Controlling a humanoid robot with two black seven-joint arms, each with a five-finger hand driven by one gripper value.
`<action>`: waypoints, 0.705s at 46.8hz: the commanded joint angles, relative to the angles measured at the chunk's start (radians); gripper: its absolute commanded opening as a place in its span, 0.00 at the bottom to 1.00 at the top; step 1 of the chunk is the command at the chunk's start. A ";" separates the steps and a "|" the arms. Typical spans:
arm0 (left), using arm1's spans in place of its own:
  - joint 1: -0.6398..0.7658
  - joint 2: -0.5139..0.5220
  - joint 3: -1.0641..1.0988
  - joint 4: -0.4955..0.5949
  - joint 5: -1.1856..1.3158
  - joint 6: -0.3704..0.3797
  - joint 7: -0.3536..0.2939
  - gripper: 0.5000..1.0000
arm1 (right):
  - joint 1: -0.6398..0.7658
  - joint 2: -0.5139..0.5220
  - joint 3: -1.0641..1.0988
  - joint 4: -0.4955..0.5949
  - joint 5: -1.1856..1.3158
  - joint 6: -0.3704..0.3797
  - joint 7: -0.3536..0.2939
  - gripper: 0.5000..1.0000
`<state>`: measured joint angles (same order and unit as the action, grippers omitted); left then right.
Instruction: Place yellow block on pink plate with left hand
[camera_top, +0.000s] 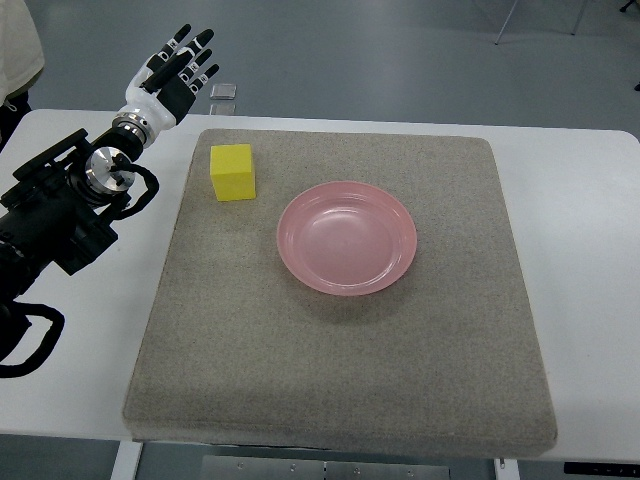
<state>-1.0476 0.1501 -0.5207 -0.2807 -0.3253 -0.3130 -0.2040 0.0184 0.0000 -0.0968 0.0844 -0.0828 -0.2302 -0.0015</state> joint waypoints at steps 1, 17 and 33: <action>0.000 0.000 0.001 0.000 0.002 0.000 -0.002 0.98 | 0.000 0.000 0.000 0.000 0.000 0.000 0.000 0.85; 0.003 0.006 0.001 0.001 0.000 -0.008 -0.034 0.98 | 0.000 0.000 0.000 0.000 0.000 0.000 0.000 0.85; 0.004 0.008 -0.001 0.003 -0.009 -0.008 -0.035 0.98 | 0.000 0.000 0.000 0.000 0.000 0.000 0.000 0.85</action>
<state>-1.0431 0.1577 -0.5215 -0.2778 -0.3343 -0.3207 -0.2394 0.0184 0.0000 -0.0966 0.0844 -0.0828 -0.2299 -0.0016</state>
